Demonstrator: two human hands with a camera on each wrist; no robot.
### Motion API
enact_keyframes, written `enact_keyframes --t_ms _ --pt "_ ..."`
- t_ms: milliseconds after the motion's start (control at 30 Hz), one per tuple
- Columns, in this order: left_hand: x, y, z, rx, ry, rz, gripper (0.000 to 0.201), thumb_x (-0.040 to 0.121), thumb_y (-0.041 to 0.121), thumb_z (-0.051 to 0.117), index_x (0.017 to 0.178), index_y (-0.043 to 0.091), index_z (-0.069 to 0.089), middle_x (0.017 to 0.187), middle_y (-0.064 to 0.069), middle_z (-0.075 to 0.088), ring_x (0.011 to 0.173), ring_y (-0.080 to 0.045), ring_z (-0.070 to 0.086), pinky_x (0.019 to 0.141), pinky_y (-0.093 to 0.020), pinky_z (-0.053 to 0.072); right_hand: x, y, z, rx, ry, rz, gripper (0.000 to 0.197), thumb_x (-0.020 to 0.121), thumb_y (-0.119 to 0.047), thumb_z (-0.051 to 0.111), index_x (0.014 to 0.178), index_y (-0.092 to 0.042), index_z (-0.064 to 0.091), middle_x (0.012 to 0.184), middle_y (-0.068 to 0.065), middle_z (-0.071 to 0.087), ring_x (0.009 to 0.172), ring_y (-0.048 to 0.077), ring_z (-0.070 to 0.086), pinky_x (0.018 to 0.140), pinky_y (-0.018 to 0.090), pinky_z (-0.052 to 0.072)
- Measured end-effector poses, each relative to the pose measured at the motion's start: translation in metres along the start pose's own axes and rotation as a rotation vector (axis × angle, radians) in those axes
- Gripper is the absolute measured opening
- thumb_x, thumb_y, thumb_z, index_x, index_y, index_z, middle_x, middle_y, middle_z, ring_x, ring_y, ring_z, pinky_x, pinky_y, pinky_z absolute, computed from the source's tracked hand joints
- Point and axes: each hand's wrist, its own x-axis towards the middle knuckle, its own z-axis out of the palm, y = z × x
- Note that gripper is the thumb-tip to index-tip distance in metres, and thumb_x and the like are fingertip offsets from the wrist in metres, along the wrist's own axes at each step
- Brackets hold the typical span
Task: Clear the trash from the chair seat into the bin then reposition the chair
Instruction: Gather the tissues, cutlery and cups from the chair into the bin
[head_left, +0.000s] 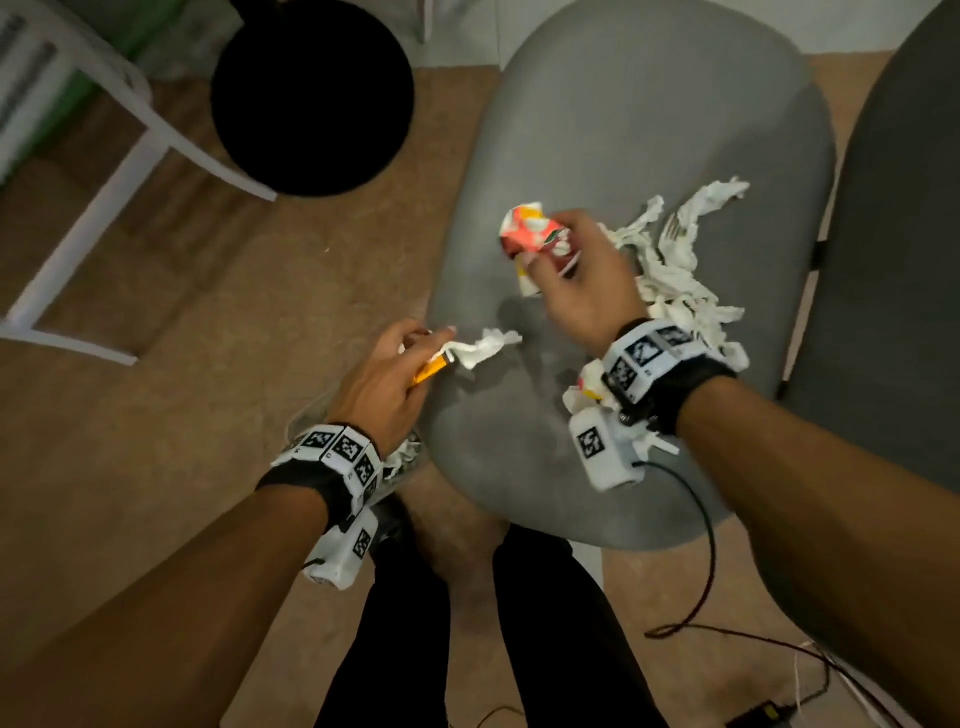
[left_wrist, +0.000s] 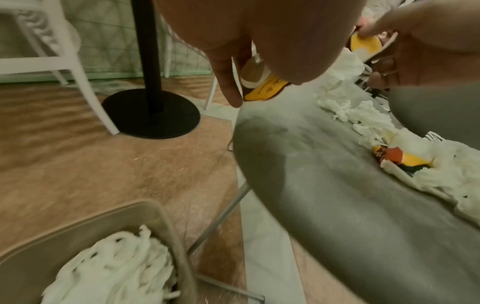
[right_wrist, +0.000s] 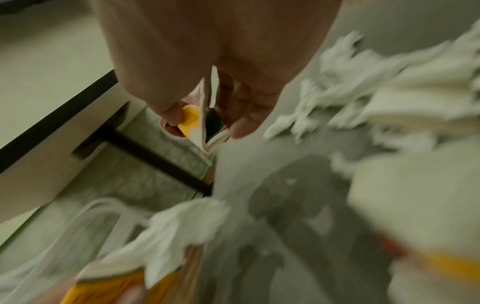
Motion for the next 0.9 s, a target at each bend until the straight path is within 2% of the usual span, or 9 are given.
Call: enact_keyframes --t_ms 133,200,333,433,500,567,667,733,900 --pt "-0.045 -0.042 -0.001 -0.052 0.119 -0.146 0.047 0.092 0.009 0.059 0.135 0.028 0.056 0.131 -0.005 0.047 0.117 -0.023 0.051 0.097 -0.034 0.045 -0.042 -0.029 0.088 -0.125 -0.422 -0.058 0.040 0.096 -0.040 0.058 0.128 -0.016 0.050 0.110 0.008 0.071 0.091 0.030 0.070 0.085 0.041 0.055" --pt "-0.068 -0.068 0.003 -0.083 0.135 -0.236 0.042 0.093 0.012 0.056 0.133 0.025 0.057 0.127 -0.004 0.048 0.114 -0.023 0.052 0.099 -0.036 0.045 -0.063 -0.033 0.133 -0.141 -0.529 -0.026 0.039 0.097 -0.037 0.056 0.128 -0.015 0.047 0.110 0.012 0.070 0.090 0.035 0.070 0.083 0.047 0.056" --pt "-0.106 -0.119 0.018 -0.227 0.120 -0.416 0.037 0.097 0.019 0.052 0.132 0.026 0.058 0.125 -0.003 0.053 0.113 -0.022 0.055 0.098 -0.036 0.046 -0.103 -0.019 0.211 -0.138 -0.587 0.202 0.033 0.098 -0.033 0.052 0.126 -0.016 0.045 0.110 0.011 0.069 0.097 0.031 0.068 0.087 0.046 0.056" --pt "-0.125 -0.148 0.038 -0.200 0.012 -0.441 0.038 0.096 0.023 0.055 0.133 0.025 0.058 0.128 -0.010 0.056 0.115 -0.030 0.056 0.097 -0.034 0.045 -0.124 0.008 0.249 -0.256 -0.586 0.319 0.035 0.088 -0.053 0.044 0.114 -0.030 0.040 0.102 0.006 0.070 0.094 0.028 0.068 0.088 0.038 0.054" --pt "-0.132 -0.165 0.049 -0.196 -0.072 -0.494 0.049 0.093 0.023 0.060 0.141 0.023 0.051 0.136 -0.013 0.052 0.124 -0.032 0.052 0.102 -0.036 0.043 -0.130 0.021 0.267 -0.313 -0.587 0.354 0.045 0.084 -0.057 0.045 0.124 -0.035 0.038 0.116 0.009 0.068 0.106 0.035 0.066 0.092 0.043 0.054" --pt "-0.137 -0.182 0.059 -0.236 -0.148 -0.590 0.068 0.089 0.026 0.066 0.150 0.021 0.037 0.148 -0.012 0.042 0.134 -0.030 0.044 0.109 -0.035 0.038 -0.132 0.031 0.281 -0.299 -0.621 0.408 0.066 0.087 -0.049 0.058 0.143 -0.029 0.030 0.130 0.011 0.063 0.113 0.037 0.064 0.092 0.047 0.055" --pt "-0.139 -0.195 0.064 -0.325 -0.157 -0.618 0.086 0.081 0.033 0.069 0.154 0.025 0.025 0.153 -0.006 0.035 0.138 -0.023 0.039 0.112 -0.029 0.035 -0.133 0.036 0.284 -0.391 -0.687 0.414 0.082 0.088 -0.045 0.061 0.154 -0.023 0.017 0.132 0.011 0.062 0.110 0.039 0.065 0.089 0.045 0.057" --pt "-0.139 -0.199 0.062 -0.301 -0.125 -0.615 0.077 0.085 0.020 0.067 0.153 0.017 0.031 0.151 -0.009 0.037 0.137 -0.023 0.041 0.110 -0.024 0.032 -0.133 0.036 0.283 -0.462 -0.694 0.362 0.076 0.090 -0.040 0.057 0.153 -0.021 0.019 0.128 0.012 0.063 0.110 0.038 0.065 0.091 0.043 0.055" --pt "-0.131 -0.204 0.042 -0.299 -0.068 -0.651 0.041 0.088 0.011 0.058 0.128 0.013 0.059 0.119 -0.008 0.065 0.105 -0.029 0.063 0.096 -0.041 0.050 -0.125 0.023 0.281 -0.450 -0.728 0.342 0.071 0.087 -0.038 0.054 0.149 -0.021 0.025 0.122 0.015 0.067 0.105 0.039 0.065 0.092 0.046 0.055"
